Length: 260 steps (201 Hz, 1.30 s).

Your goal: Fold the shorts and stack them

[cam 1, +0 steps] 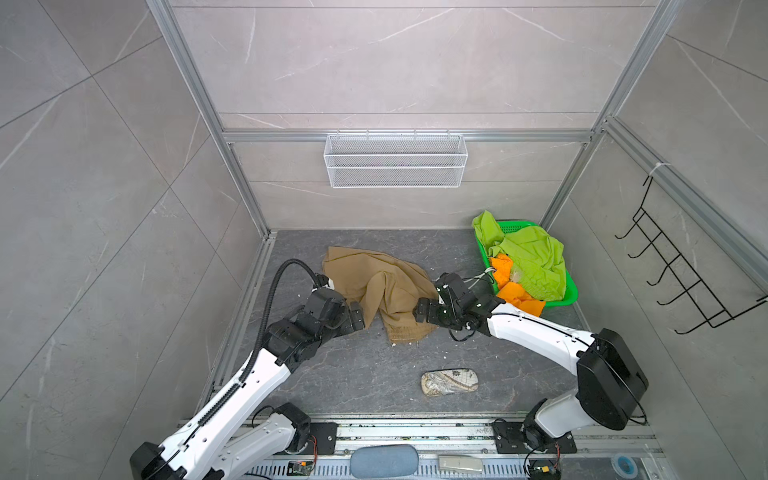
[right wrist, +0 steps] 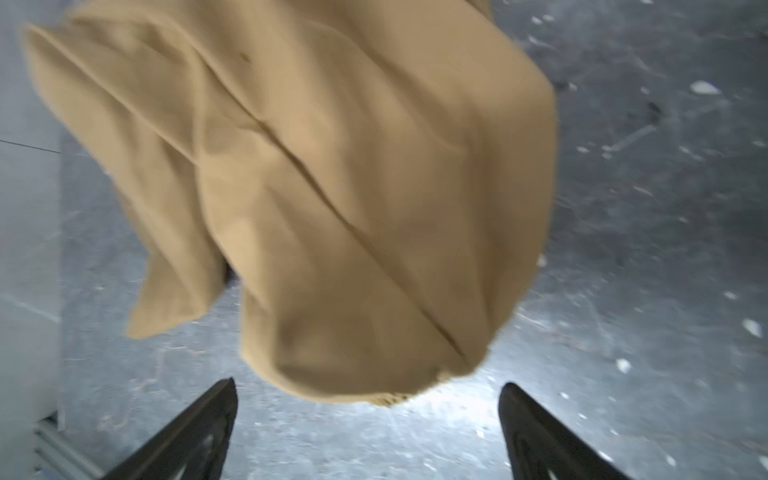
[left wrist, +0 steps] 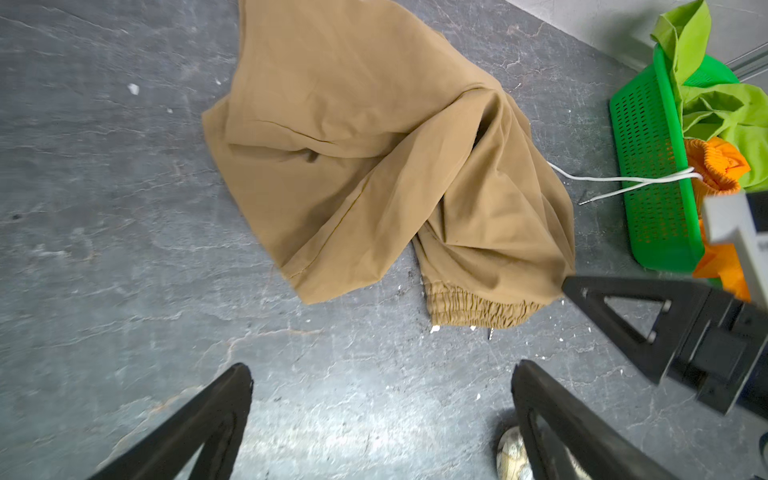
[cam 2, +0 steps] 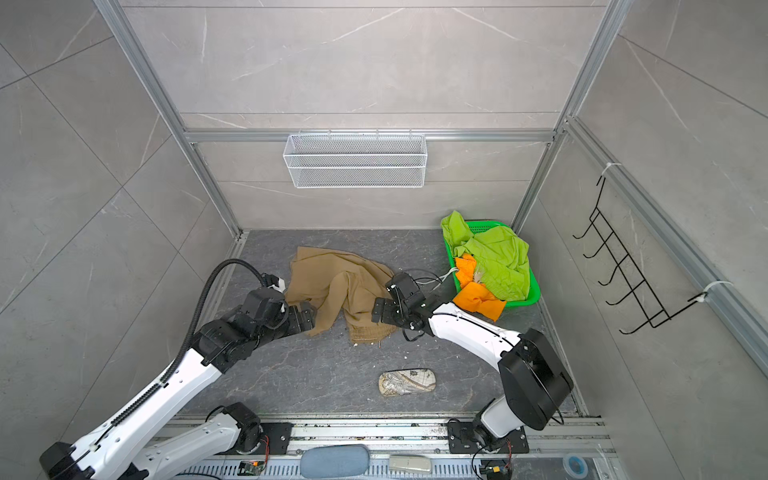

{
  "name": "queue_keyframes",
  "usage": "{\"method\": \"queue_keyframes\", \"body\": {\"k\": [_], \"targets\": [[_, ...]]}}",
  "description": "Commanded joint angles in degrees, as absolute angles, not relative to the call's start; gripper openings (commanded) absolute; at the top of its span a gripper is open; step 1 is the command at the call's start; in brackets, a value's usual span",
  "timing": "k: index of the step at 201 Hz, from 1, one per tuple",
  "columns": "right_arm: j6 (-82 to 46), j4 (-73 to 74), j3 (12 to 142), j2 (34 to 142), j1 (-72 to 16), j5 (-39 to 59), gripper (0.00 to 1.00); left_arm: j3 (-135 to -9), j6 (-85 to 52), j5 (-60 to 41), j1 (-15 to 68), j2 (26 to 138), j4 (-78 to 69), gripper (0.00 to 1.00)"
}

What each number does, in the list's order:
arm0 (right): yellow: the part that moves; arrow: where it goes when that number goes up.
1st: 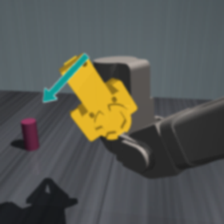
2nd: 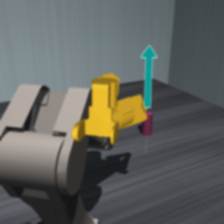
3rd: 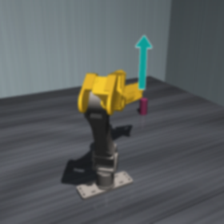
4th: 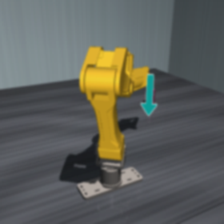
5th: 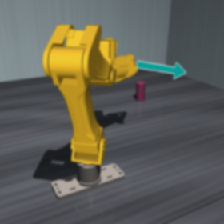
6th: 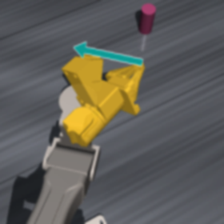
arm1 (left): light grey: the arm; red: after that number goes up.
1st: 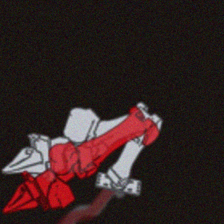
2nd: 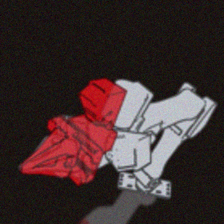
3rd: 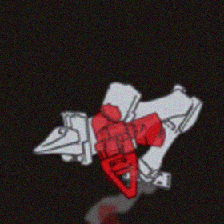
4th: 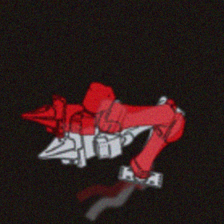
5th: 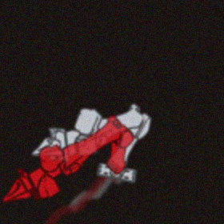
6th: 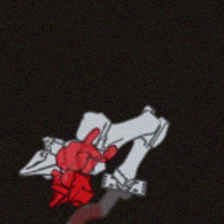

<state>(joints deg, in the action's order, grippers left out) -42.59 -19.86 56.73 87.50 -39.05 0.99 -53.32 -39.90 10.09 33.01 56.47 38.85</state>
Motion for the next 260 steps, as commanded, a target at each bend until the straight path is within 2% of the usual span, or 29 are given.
{"method": "queue_keyframes", "body": {"k": [1,40,62,80,95,117,149,167,180,196,230,243,260], "targets": [[-41.30,-18.17,53.31,87.27,-39.29,-0.36,0.98,-54.00,-37.76,2.93,30.21,61.19,32.16,1.00],[-42.28,-9.52,53.16,95.39,-39.28,2.54,0.91,-54.85,-38.14,-2.75,27.21,69.03,26.12,1.00],[-40.90,-8.48,57.49,98.93,-39.24,3.60,0.69,-57.01,-38.55,-3.87,26.61,72.76,25.49,1.00],[-38.59,-12.37,63.01,100.53,-39.11,1.51,0.36,-58.51,-39.44,-6.60,26.40,75.01,25.18,1.00],[-37.04,-15.98,66.72,101.05,-38.34,-0.96,0.14,-58.46,-40.07,-8.20,26.38,75.57,24.80,1.00],[-35.16,-16.97,68.13,99.74,-34.73,-0.80,0.00,-55.31,-41.32,-9.26,26.36,73.68,23.05,1.00],[-29.41,-24.84,74.57,100.85,-25.19,-2.10,0.00,-49.30,-42.85,-9.30,26.36,69.11,22.12,1.00],[-25.14,-32.32,80.60,104.30,-21.41,-7.04,0.01,-45.90,-43.80,-8.04,26.36,66.97,21.39,1.00],[-22.63,-35.98,83.86,105.40,-20.42,-9.36,0.14,-44.72,-43.99,-8.34,26.32,66.61,20.92,1.00],[-21.53,-38.17,85.14,103.59,-20.48,-10.41,0.38,-44.85,-43.62,-8.61,26.36,67.33,21.28,1.00],[-25.18,-37.13,77.89,95.05,-20.91,-8.25,0.77,-47.35,-42.05,-8.88,26.31,70.93,21.62,1.00],[-27.76,-34.85,72.65,92.29,-21.29,-5.59,0.86,-48.82,-41.35,-9.09,26.36,72.58,21.66,1.00],[-31.57,-30.02,65.39,89.90,-21.88,-2.00,0.89,-50.64,-40.96,-9.88,26.35,74.60,21.04,1.00]]}}
